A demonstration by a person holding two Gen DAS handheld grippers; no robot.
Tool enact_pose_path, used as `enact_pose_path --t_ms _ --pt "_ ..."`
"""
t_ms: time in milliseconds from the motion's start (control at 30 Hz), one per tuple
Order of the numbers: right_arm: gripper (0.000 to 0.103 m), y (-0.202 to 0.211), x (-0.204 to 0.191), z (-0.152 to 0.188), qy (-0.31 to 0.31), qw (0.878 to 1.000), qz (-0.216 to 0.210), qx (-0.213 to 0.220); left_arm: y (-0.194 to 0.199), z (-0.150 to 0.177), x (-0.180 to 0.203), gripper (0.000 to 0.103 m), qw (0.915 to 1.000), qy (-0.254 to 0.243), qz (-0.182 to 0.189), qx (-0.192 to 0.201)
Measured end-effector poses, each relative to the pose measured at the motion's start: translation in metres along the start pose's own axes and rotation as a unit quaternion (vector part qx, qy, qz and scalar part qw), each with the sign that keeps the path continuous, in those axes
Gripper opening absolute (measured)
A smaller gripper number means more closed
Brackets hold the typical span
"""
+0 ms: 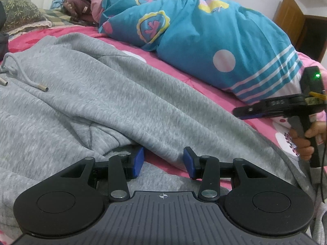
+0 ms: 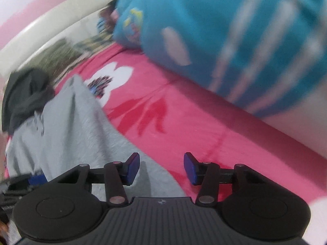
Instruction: Fold clothes
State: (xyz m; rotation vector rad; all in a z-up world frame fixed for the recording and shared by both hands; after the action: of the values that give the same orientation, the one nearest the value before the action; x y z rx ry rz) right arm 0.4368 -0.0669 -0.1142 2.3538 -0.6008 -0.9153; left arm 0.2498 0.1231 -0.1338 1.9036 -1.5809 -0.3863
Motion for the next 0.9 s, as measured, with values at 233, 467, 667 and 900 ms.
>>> enact_pose_path --t_ms 233,467,667,900 --pt "0.005 -0.005 -0.028 0.001 0.112 0.992 0.051 -0.023 -0.001 0.0 0.001 0.041 1.0 -0.005 -0.005 0.001" --pt "0.005 0.013 -0.011 -0.021 0.137 0.977 0.153 0.051 -0.002 0.0 0.0 0.041 0.9999 -0.012 -0.009 0.001" --pt "0.005 -0.028 0.006 -0.004 0.172 0.962 0.211 0.016 -0.002 0.001 0.0 0.041 0.9999 -0.014 -0.009 0.002" --pt "0.029 0.0 -0.003 -0.025 0.146 0.967 0.209 0.025 -0.002 0.0 -0.002 0.041 1.0 -0.004 0.0 -0.004"
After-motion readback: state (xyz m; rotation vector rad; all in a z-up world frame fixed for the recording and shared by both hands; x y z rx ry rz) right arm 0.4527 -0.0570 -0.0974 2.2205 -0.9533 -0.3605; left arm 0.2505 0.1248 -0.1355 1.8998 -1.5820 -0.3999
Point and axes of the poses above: each gripper's, at about its wrist camera, not at the fingertips, and y roughly against the way its jaws point, x to its right, z to its underside, the point moved 10 cm from there along -y, roughly the way its jaws point, and after that the axes turned 15 degrees about -z, right-handed, at the moved point
